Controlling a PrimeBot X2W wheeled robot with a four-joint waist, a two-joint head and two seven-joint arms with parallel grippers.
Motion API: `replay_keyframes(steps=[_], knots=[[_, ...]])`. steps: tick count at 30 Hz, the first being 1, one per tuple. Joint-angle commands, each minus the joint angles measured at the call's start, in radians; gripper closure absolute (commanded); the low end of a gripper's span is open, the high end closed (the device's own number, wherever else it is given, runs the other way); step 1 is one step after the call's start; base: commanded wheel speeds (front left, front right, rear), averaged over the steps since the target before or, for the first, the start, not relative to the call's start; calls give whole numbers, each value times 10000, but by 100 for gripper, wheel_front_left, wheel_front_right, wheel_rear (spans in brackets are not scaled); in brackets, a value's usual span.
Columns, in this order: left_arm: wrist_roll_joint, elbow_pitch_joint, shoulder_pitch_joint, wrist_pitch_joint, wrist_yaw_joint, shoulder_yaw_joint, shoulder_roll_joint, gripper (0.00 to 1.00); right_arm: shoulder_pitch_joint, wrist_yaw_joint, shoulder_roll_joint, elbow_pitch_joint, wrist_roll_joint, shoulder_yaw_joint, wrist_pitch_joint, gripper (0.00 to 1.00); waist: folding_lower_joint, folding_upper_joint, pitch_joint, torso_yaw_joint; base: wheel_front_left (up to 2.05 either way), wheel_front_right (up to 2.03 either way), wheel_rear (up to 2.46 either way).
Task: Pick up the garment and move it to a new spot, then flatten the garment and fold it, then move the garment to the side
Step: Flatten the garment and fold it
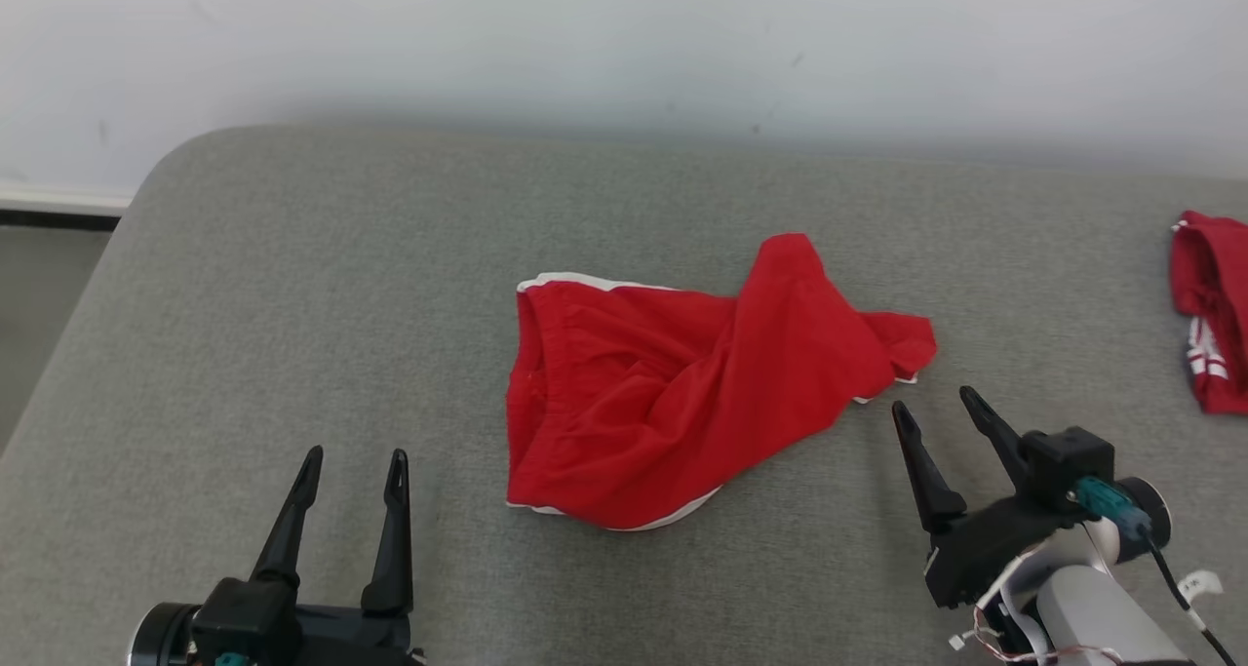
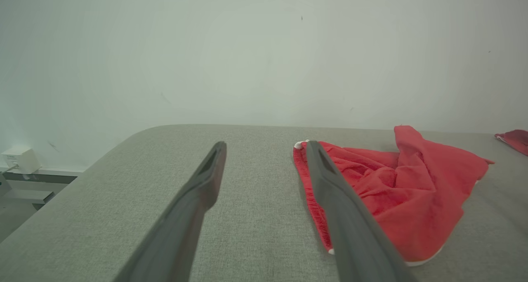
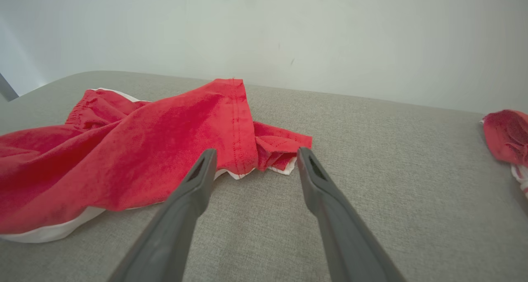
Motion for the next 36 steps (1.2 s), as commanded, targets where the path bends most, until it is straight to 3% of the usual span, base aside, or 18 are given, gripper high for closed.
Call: replay_keyframes(steps=[1, 13, 14, 16, 23, 36], knots=[[-111, 59, -170, -28, -60, -50, -34, 0, -301, -34, -10, 328, 83, 169, 1, 0, -1, 0, 313, 380, 0, 0, 0], [-244, 290, -663, -28, -56, -387, -112, 0, -2210, -34, 68, 3341, 808, 1087, -148, 0, -1, 0, 819, 1082, 0, 0, 0], [-253, 301, -691, -28, -57, -411, -118, 0, -2318, -34, 65, 3517, 892, 1129, -173, 28, -1, 0, 845, 1113, 0, 0, 0], [-257, 325, -706, -28, -56, -444, -124, 0, -2481, -34, 103, 3823, 1044, 1238, -192, 98, -1, 0, 874, 1141, 0, 0, 0], [-230, 434, -575, -27, -58, -364, -133, 0, -2333, -34, 94, 3631, 1368, 1593, -280, 100, -1, 0, 714, 971, 0, 0, 0], [-181, 519, -2, -27, -49, -231, -130, 0, 384, -34, -338, 66, 1551, 1078, -265, 100, -1, 0, 68, -100, 0, 0, 0]])
